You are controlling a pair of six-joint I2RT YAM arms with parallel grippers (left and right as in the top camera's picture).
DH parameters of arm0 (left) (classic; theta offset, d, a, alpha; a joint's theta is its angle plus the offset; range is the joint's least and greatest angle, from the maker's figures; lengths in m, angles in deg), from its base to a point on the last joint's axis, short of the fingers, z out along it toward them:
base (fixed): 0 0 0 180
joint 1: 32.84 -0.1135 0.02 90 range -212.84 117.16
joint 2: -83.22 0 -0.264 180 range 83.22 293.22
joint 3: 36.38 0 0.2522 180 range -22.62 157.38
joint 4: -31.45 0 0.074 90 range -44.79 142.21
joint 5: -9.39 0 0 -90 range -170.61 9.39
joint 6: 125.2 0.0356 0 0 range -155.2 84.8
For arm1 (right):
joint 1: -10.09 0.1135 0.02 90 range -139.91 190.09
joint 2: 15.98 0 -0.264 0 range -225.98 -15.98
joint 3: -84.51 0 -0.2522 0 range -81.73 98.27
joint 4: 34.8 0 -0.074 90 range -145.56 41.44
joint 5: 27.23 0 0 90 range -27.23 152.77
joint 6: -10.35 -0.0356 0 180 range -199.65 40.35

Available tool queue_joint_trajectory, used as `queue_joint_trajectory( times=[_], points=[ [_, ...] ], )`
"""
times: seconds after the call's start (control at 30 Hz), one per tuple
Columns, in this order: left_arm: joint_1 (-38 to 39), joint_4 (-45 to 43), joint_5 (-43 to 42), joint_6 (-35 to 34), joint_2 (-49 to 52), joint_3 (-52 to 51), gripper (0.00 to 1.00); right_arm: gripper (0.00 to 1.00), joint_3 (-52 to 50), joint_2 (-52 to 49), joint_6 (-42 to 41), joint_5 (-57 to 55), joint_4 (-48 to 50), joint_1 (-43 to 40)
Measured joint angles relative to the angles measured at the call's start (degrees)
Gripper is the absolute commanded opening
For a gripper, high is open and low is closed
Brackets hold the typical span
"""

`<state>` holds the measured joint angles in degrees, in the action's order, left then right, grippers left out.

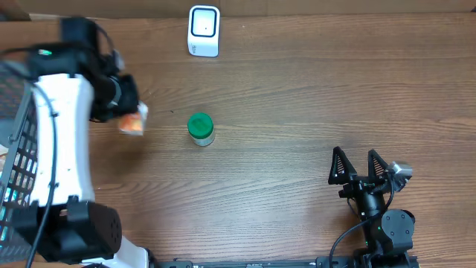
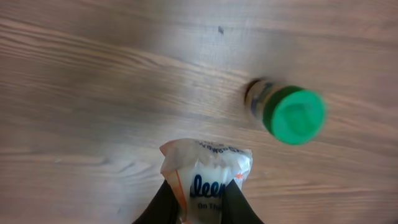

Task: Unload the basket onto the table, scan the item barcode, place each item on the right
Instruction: 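Place the orange Kleenex pack on the table beside the jar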

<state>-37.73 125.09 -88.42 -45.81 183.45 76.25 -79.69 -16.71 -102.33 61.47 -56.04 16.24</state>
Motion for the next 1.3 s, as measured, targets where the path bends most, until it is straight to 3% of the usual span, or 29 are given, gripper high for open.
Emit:
queue_joint_trajectory(
  times=[0.23,0.4,0.43,0.6,0.63,0.8,0.93,1.3],
  points=[
    [4.79,-16.41,0.37,-1.97,0.20,-20.96,0.14,1.00,0.00,0.00,0.02,0.00,0.00,0.00],
    [6.03,-23.10,0.39,-4.11,0.20,-28.57,0.18,1.00,0.00,0.00,0.04,0.00,0.00,0.00],
    [6.03,-23.50,0.42,-4.37,0.20,-29.18,0.23,1.00,0.00,0.00,0.00,0.00,0.00,0.00],
    [6.03,-24.59,0.48,-5.38,0.20,-29.68,0.91,1.00,0.00,0.00,0.02,0.00,0.02,0.00],
    [6.03,-24.63,0.48,-5.40,0.20,-29.68,0.98,1.00,0.00,0.00,0.02,0.00,-0.02,0.00],
    [6.03,-21.22,0.59,-5.79,0.20,-27.78,1.00,1.00,0.00,0.00,0.02,0.00,0.00,0.00],
    [6.03,-14.86,0.61,-5.75,0.20,-19.21,1.00,1.00,0.00,0.00,0.02,0.00,-0.02,0.00],
    [5.49,3.32,0.59,-4.22,0.04,27.12,1.00,1.00,0.00,0.00,0.02,0.00,0.00,0.00]
  ],
)
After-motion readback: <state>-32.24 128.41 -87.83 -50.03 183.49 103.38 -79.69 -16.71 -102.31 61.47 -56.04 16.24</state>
